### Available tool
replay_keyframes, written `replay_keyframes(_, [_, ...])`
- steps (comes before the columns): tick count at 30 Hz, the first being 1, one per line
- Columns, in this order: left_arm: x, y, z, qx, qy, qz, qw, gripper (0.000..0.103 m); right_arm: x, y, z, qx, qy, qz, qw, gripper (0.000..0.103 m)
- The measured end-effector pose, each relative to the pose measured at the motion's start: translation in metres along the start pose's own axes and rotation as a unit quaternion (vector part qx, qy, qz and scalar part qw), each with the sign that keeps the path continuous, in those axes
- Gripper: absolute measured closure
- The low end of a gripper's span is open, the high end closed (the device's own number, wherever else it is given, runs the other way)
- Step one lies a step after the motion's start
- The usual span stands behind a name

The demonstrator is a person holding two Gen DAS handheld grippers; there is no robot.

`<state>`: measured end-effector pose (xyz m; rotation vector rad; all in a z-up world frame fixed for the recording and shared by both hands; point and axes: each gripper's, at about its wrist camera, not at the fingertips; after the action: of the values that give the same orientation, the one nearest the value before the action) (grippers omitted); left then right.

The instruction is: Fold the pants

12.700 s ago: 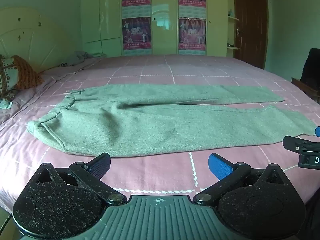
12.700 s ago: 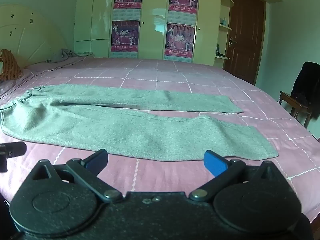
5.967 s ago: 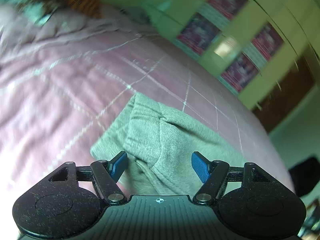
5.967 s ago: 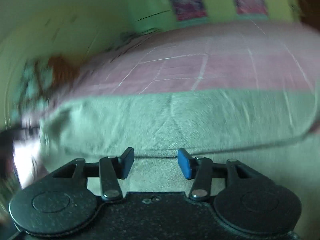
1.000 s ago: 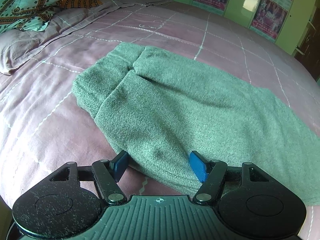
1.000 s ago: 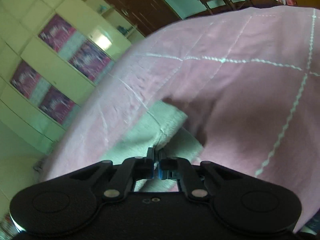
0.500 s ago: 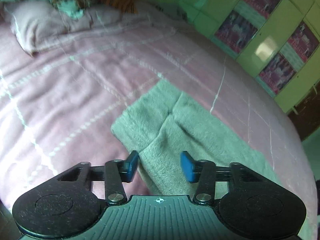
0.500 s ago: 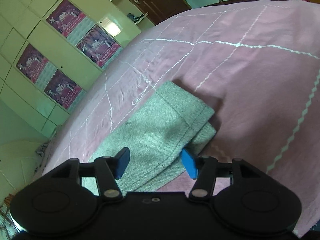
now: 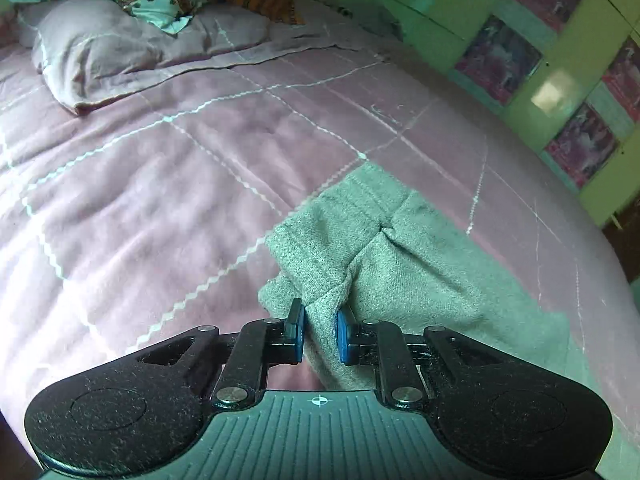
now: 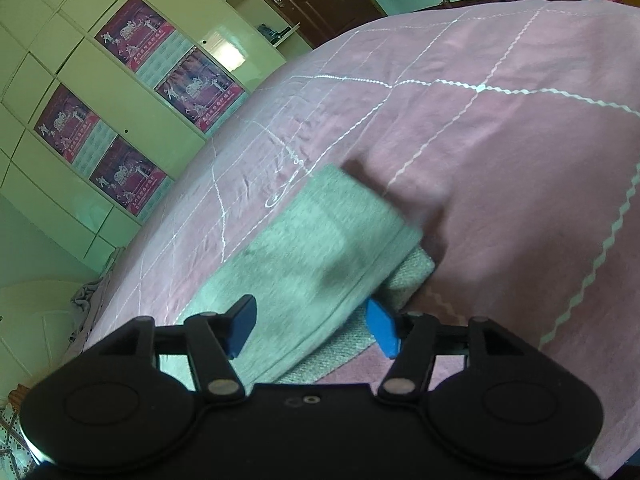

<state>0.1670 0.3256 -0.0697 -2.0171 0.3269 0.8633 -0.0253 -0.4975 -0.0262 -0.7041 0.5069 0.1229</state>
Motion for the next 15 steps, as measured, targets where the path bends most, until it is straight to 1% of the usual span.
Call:
replay_keyframes(3, [-0.001, 0.001, -0.013, 0.053, -0.012, 0.005, 0.9985, 0.086, 0.0, -0.002, -0.003, 0.011, -0.003, -0.002, 1.0, 0.044])
replay_keyframes(4, [-0.002, 0.0, -0.014, 0.06, -0.013, 0.008, 0.9981, 0.085, 0.0, -0.004, -0.005, 0.018, -0.004, -0.004, 1.0, 0.046])
replay_keyframes(5, [-0.002, -0.001, -0.014, 0.06, -0.012, 0.01, 0.9981, 0.085, 0.002, -0.005, -0.006, 0.023, -0.003, -0.006, 1.0, 0.052])
replay_keyframes(6, [-0.004, -0.002, -0.014, 0.057, -0.011, 0.012, 0.9983, 0.085, 0.004, -0.006, -0.008, 0.028, 0.004, -0.007, 1.0, 0.07])
replay_keyframes(7, [-0.005, -0.003, -0.014, 0.054, -0.01, 0.013, 0.9984, 0.085, 0.008, -0.008, -0.009, 0.03, 0.012, 0.0, 0.999, 0.095])
replay_keyframes(8, [-0.006, -0.002, -0.015, 0.052, -0.01, 0.014, 0.9985, 0.085, 0.01, -0.009, -0.01, 0.029, 0.012, 0.008, 0.999, 0.099])
replay_keyframes(10, [-0.009, -0.003, -0.015, 0.056, -0.011, 0.012, 0.9983, 0.085, -0.002, -0.009, -0.002, 0.01, -0.011, -0.02, 1.0, 0.099])
replay_keyframes(11, [-0.008, -0.002, -0.015, 0.056, -0.012, 0.011, 0.9983, 0.085, -0.006, -0.009, 0.0, 0.001, -0.009, -0.026, 1.0, 0.099])
replay_keyframes(12, [-0.006, -0.003, -0.014, 0.056, -0.012, 0.011, 0.9983, 0.085, -0.003, -0.009, -0.002, 0.003, 0.005, -0.016, 1.0, 0.098])
replay_keyframes(14, [-0.006, -0.003, -0.014, 0.057, -0.013, 0.013, 0.9982, 0.084, 0.006, -0.01, -0.014, 0.036, 0.034, 0.017, 0.999, 0.09])
replay_keyframes(15, [-0.006, -0.003, -0.014, 0.06, -0.013, 0.014, 0.998, 0.084, 0.002, -0.01, -0.015, 0.048, 0.029, 0.013, 0.998, 0.078])
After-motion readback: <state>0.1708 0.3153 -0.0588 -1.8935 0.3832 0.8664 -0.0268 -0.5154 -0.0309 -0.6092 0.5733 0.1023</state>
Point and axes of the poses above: each gripper's, at about its wrist camera, not at the fingertips, and x roughly the way its jaws point, z to its left, y to its underside, and after that the axes turned 3 degrees about -z, right-handed
